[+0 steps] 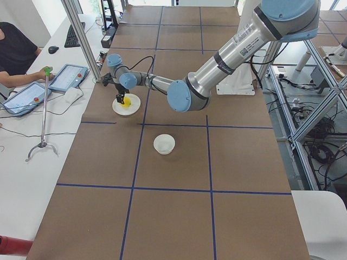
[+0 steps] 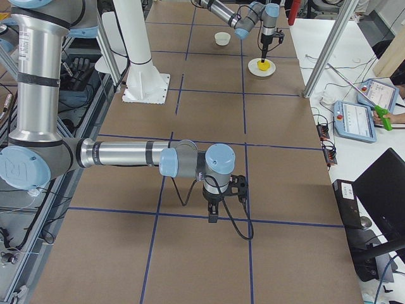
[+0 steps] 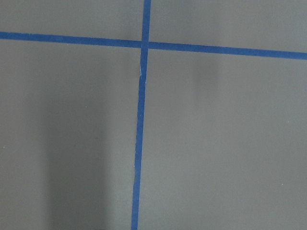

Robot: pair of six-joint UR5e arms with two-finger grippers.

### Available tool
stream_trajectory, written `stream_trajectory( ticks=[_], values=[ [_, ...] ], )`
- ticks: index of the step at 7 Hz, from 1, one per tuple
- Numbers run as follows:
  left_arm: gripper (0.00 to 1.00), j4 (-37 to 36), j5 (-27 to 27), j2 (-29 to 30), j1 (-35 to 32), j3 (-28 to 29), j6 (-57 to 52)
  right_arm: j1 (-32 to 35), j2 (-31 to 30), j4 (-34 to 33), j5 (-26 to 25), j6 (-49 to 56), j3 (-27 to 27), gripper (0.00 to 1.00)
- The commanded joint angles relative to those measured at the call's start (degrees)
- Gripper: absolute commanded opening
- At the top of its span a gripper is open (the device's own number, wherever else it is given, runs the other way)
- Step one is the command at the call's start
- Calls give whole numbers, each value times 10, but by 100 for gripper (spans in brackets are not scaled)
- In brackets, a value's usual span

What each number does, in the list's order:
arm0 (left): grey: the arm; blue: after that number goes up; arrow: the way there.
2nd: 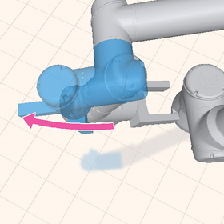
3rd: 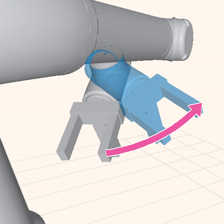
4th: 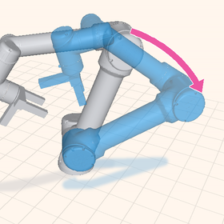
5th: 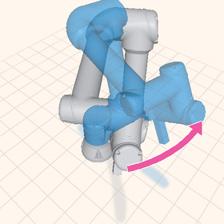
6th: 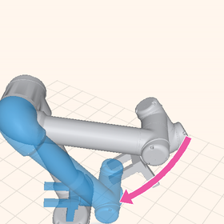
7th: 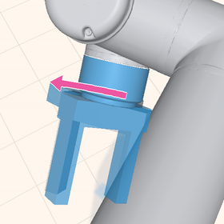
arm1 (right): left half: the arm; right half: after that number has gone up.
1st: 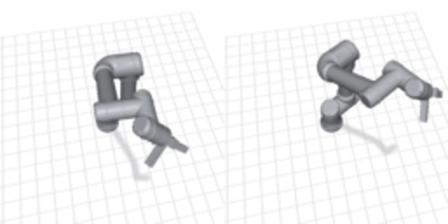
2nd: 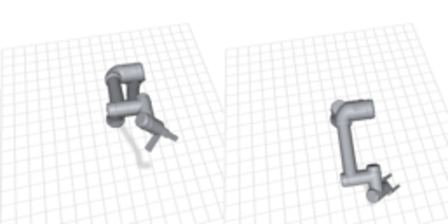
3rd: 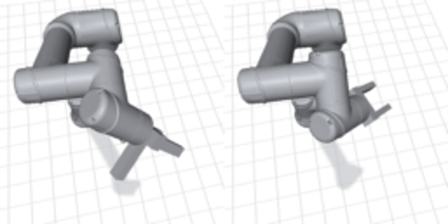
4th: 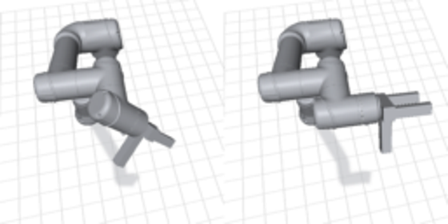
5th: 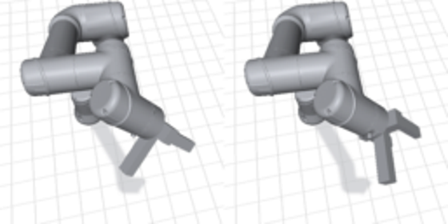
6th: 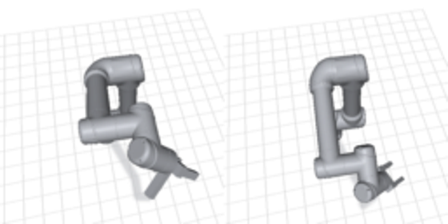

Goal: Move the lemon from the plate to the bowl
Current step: 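Move the left gripper over the yellow lemon on the white plate, then lower the left gripper and close it around the lemon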

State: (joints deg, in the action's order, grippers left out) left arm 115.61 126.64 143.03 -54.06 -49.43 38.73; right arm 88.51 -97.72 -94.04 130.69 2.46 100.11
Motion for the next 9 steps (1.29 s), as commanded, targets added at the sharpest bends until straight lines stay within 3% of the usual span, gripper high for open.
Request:
stream_trajectory(
  ticks=[1, 9],
  values=[
    [100, 77, -1, 10, 13, 64, 13, 0, 0, 0, 0, 0, 1, 100],
    [92, 93, -12, 15, 16, 73, 30, 0, 0, 0, 0, 0, 1, 100]
  ],
)
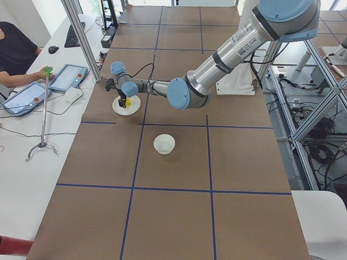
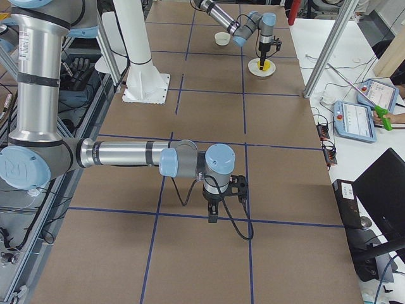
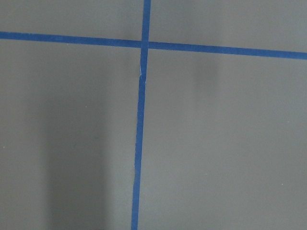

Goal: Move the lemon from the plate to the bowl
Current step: 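Lower the left gripper and close it around the lemon, then lift the lemon with the left gripper and carry it over the white bowl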

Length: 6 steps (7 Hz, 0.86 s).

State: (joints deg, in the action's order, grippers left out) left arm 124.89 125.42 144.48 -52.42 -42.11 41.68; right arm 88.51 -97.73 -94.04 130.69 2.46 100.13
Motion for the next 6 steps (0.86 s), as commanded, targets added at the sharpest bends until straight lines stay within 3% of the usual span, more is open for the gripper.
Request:
stream_trajectory(
  ticks=[1, 3, 5, 6],
  values=[
    [74, 0, 0, 1, -1, 1, 2, 0, 0, 0, 0, 0, 0, 100],
    [0, 0, 1, 5, -19, -4, 17, 0, 0, 0, 0, 0, 1, 100],
    [0, -58, 54, -16, -67, -77, 10, 0, 0, 0, 0, 0, 0, 100],
    [0, -92, 57, -79, -73, -174, 7, 0, 0, 0, -1, 0, 0, 100]
  ],
)
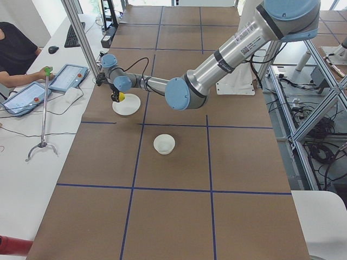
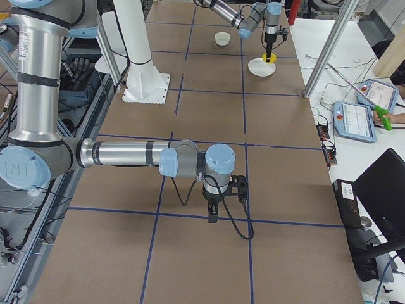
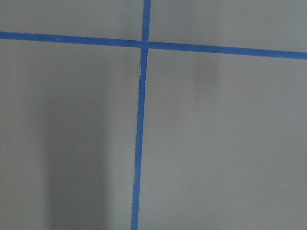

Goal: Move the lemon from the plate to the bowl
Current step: 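Lift the lemon with the left gripper and carry it over the white bowl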

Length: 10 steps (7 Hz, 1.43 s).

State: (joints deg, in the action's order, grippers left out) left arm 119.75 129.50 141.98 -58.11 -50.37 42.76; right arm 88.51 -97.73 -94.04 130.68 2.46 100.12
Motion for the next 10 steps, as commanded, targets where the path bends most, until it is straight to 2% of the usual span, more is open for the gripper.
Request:
stream_trajectory(
  ticks=[1, 4, 5, 6, 8, 10],
  values=[
    [0, -67, 16, -124, -19, -189, -4, 0, 0, 0, 0, 0, 0, 100],
    [0, -80, 1, -327, -23, -411, 1, 0, 0, 0, 0, 0, 0, 100],
    [0, -76, -68, -429, -13, -500, 7, 0, 1, 0, 0, 0, 0, 100],
    [0, -73, -81, -482, -3, -540, 35, 0, 0, 0, -1, 0, 0, 100],
    [0, -18, -109, -544, 57, -544, 91, 0, 0, 0, 0, 0, 0, 100],
    [0, 3, -109, -577, 71, -540, 95, 0, 0, 0, 0, 0, 0, 100]
  ],
)
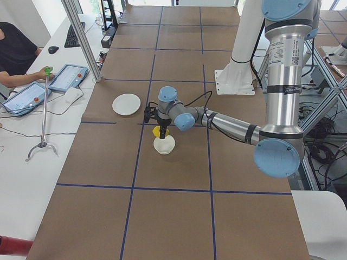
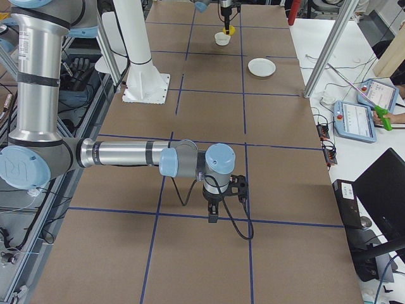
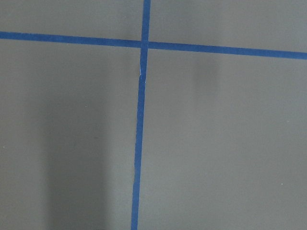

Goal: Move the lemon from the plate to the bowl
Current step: 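Lift the lemon with the left gripper and carry it over the white bowl, then lower the lemon into the bowl and open the left gripper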

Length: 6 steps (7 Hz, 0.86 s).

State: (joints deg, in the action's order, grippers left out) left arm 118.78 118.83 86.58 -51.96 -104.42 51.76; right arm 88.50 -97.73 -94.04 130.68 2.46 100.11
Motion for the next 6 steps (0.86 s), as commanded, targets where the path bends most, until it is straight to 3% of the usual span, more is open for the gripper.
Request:
stream_trajectory(
  ticks=[1, 2, 3, 4, 6],
  values=[
    [0, 18, -3, -34, 9, -1, 4, 0, 0, 0, 0, 0, 0, 100],
    [0, 33, -3, -41, 10, 4, 1, 0, 0, 0, 0, 0, 0, 100],
    [10, 35, 3, -41, 10, 5, 0, 0, 0, 0, 0, 0, 0, 100],
    [99, 35, 6, -35, 10, 4, 0, 0, 0, 0, 0, 0, 0, 100],
    [100, 33, 8, -32, 10, -3, -5, 0, 0, 0, 0, 0, 0, 100]
  ],
)
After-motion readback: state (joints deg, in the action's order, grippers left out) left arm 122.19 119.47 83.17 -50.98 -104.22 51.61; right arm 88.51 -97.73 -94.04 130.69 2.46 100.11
